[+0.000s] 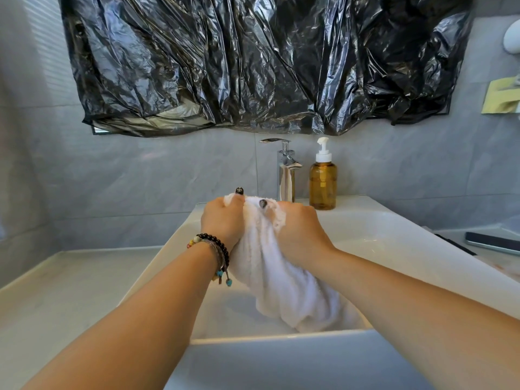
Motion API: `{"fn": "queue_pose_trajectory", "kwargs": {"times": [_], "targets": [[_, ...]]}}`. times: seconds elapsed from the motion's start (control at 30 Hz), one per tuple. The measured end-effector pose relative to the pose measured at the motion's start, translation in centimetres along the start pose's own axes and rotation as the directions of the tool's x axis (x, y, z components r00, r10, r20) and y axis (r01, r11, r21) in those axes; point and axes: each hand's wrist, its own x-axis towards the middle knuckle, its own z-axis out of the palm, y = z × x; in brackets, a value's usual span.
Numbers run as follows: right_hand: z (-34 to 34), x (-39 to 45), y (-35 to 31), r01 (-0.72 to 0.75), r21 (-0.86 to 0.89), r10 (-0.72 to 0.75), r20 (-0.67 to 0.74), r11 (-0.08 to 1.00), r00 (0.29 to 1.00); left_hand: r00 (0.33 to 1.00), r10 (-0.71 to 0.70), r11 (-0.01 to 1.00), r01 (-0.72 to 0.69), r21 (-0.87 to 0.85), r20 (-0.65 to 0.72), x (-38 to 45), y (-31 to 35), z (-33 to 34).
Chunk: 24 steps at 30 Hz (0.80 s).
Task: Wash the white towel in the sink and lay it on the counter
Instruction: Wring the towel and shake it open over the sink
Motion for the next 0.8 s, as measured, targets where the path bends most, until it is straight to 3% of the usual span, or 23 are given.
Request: {"fn": "queue_pose_trajectory", "kwargs": {"times": [0.13,0.27,0.37,0.6,0.7,0.8], "targets": [[-0.3,-0.1,0.0,-0.126,0.249,0.154,-0.096,0.96,0.983,0.999,-0.037,0.998,0.039,-0.048,0.032,-0.6,0.9,0.6],[-0.4,-0.4,0.1,-0.06,0.249,0.049,0.05,0.967,0.998,0.996,-0.089,0.985,0.09,-0.147,0.01,-0.8,0.9,0.2],[0.0,-0.6,0.7,-0.09,0.162,0.057,0.197,0.983,0.979,0.997,-0.082,0.968,0.079,-0.24,-0.001,-0.9,0.9,-0.4],[0.3,0.4,0.7,-0.033,-0.042,0.031,-0.054,0.999,0.998,0.991,-0.031,0.972,0.061,-0.226,0.133,-1.0,1.1,-0.1],[-0.9,0.8,0.3,-0.195,0.12,0.213,-0.162,0.973,0.964,0.992,0.035,0.991,-0.02,-0.129,0.12,-0.9,1.0,0.1],[-2.2,1.0,0.4,-0.317,0.285,0.397,-0.293,0.905,0.87,0.994,0.037,0.996,-0.029,-0.084,0.102,-0.7,0.9,0.1]]}}
